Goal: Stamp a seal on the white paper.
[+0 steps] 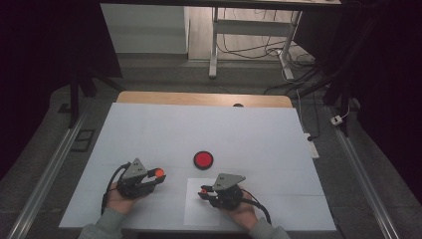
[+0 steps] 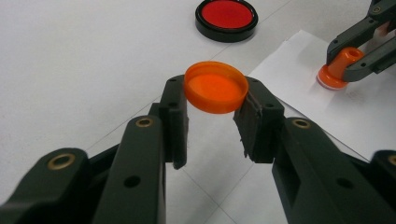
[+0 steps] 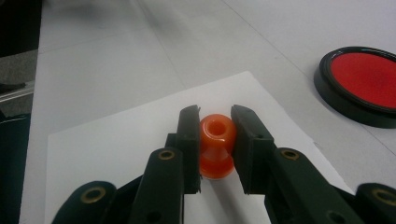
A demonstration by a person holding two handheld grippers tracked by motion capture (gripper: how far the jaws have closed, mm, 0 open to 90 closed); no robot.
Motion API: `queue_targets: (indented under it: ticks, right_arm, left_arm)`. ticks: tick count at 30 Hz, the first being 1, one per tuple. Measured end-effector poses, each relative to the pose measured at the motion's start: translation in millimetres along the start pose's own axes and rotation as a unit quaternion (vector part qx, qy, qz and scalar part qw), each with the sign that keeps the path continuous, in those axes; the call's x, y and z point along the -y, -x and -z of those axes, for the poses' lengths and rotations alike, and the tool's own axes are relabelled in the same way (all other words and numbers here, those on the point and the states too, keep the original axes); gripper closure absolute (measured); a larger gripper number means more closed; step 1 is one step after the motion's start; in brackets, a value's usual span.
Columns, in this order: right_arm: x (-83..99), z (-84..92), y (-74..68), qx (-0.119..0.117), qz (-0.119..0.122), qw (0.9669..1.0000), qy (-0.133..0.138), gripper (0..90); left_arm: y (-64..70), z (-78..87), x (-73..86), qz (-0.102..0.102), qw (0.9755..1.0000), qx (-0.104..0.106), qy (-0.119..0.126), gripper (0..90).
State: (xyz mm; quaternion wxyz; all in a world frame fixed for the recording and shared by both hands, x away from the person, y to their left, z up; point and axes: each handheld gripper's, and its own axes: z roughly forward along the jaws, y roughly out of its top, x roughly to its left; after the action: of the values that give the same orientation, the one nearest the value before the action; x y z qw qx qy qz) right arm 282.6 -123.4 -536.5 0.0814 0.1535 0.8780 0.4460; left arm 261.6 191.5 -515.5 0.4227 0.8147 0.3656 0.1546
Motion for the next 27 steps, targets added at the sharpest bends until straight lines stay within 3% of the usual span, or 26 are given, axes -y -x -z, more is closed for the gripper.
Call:
queue_targets:
  ticks: [6,11,14,18,21,27]
  right_arm:
    - [0.0,0.0,0.3,-0.001,0.000,1.0000,0.000,73.1]
    - [-0.9,1.3,2.5,-0.006,-0.014,0.9999,0.002,72.6]
    - [-8.8,16.4,5.7,-0.010,-0.039,0.9974,0.059,72.6]
    - [-15.9,33.7,10.5,0.010,-0.042,0.9953,0.087,72.6]
    - [-15.0,38.0,13.0,0.005,-0.051,0.9944,0.092,72.6]
    - [-16.4,36.5,9.9,-0.003,-0.047,0.9950,0.088,72.6]
  left_arm:
    - [0.3,-0.3,-0.1,0.000,1.0000,0.001,-0.001,64.7]
    - [-0.8,1.0,-0.2,0.001,1.0000,0.000,0.003,64.7]
    - [-1.1,1.4,-0.2,0.000,1.0000,-0.001,0.004,64.7]
    - [-0.8,0.8,-0.3,0.000,1.0000,0.001,0.003,64.7]
    - [-0.5,1.1,-0.3,0.000,1.0000,0.000,0.004,64.7]
    - [-0.1,1.1,-0.3,0.000,1.0000,-0.001,0.003,64.7]
